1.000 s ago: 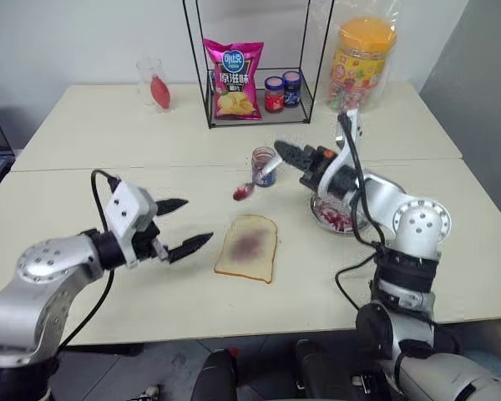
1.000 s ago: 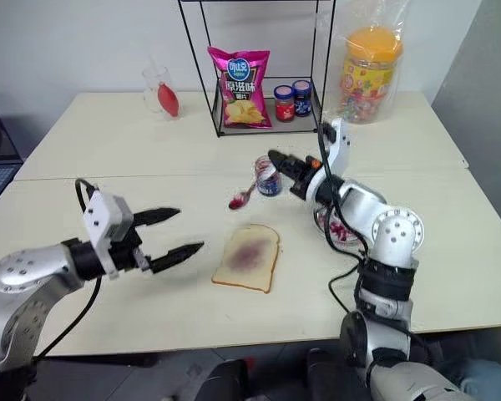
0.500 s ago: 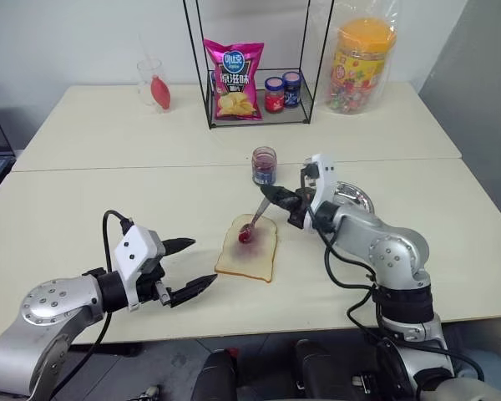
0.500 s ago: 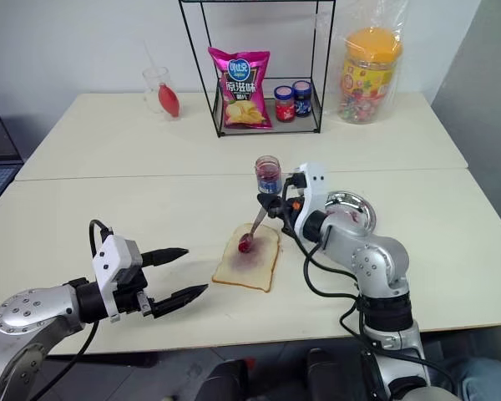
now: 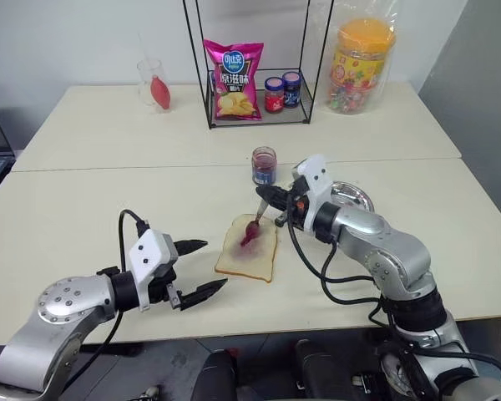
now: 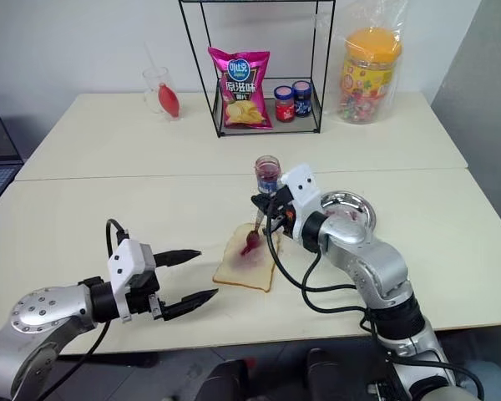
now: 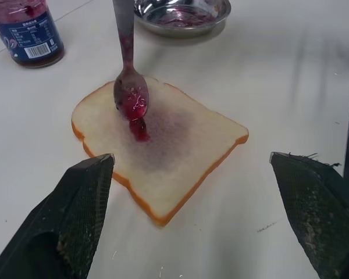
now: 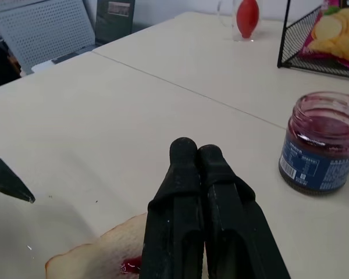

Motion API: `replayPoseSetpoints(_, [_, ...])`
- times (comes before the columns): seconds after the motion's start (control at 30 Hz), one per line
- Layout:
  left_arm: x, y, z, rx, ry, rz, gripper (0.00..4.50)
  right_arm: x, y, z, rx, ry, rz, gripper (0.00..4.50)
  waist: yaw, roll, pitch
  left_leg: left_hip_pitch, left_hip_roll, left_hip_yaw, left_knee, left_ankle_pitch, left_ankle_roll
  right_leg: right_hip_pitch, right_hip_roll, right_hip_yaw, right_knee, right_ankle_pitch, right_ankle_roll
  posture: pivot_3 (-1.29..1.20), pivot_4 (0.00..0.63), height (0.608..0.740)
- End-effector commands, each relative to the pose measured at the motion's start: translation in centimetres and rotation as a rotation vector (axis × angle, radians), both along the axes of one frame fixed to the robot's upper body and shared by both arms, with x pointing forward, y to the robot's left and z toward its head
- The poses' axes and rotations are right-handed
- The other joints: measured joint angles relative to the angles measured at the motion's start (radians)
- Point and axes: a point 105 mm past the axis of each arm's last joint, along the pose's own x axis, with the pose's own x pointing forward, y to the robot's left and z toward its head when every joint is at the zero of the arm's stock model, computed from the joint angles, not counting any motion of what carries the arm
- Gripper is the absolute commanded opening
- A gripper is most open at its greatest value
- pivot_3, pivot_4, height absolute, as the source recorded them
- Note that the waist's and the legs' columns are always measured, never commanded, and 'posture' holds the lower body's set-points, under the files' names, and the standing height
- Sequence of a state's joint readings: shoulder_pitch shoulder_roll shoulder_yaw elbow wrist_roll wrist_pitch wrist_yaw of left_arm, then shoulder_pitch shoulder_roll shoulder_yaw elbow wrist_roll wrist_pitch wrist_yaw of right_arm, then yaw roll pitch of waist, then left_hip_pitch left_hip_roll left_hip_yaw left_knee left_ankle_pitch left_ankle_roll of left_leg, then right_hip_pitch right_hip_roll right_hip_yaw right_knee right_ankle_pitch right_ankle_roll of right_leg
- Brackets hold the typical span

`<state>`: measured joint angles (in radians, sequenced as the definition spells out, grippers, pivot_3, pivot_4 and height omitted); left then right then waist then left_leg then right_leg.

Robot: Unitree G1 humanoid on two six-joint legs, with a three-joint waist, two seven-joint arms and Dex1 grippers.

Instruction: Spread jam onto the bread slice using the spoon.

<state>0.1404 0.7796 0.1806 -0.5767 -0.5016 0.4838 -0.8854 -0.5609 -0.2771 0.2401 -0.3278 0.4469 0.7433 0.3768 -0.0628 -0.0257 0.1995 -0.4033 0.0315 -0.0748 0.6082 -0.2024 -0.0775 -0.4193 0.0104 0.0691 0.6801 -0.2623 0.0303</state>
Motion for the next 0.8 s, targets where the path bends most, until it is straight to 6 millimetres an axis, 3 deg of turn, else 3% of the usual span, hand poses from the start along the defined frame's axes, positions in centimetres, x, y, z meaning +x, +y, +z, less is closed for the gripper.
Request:
replayPoseSetpoints(0.03, [0.2, -0.3, 0.5, 0.000, -0.040, -0.018, 4.50, -1.1, 0.4, 2.4, 0.016, -0.129, 0.048, 0.02, 0.001, 0.000, 0.000, 0.000, 0.000, 0.000, 0.000, 0.000, 0.000, 0.000, 0.000, 0.000, 0.000, 0.000, 0.000, 0.00, 0.150, 0.740])
replayPoseSetpoints(0.2, [0.4, -0.3, 0.5, 0.001, -0.045, -0.019, 4.50, -1.5, 0.5, 3.5, 0.029, -0.158, 0.064, 0.02, 0.003, 0.000, 0.000, 0.000, 0.000, 0.000, 0.000, 0.000, 0.000, 0.000, 0.000, 0.000, 0.000, 0.000, 0.000, 0.00, 0.150, 0.740])
replayPoseSetpoints(0.33, [0.6, -0.2, 0.6, -0.003, -0.049, -0.014, 4.50, -1.2, 0.7, 2.2, 0.142, 0.044, 0.053, 0.02, 0.003, -0.001, 0.000, 0.000, 0.000, 0.000, 0.000, 0.000, 0.000, 0.000, 0.000, 0.000, 0.000, 0.000, 0.000, 0.00, 0.150, 0.740])
replayPoseSetpoints(0.53, [0.9, 0.4, 0.9, 0.002, -0.056, 0.009, 4.50, -0.5, -0.5, 2.3, 0.235, 0.167, 0.006, 0.02, 0.003, -0.001, 0.000, 0.000, 0.000, 0.000, 0.001, 0.000, 0.000, 0.000, 0.000, 0.001, 0.000, 0.000, 0.001, 0.00, 0.150, 0.740])
replayPoseSetpoints(0.8, [1.2, 1.4, 1.0, 0.010, -0.050, 0.039, 4.50, 0.4, -1.0, 0.1, 0.386, 0.405, -0.047, 0.02, 0.001, -0.001, 0.000, 0.000, 0.000, 0.000, 0.000, 0.000, 0.000, 0.000, 0.000, 0.000, 0.001, 0.000, 0.000, 0.00, 0.150, 0.740])
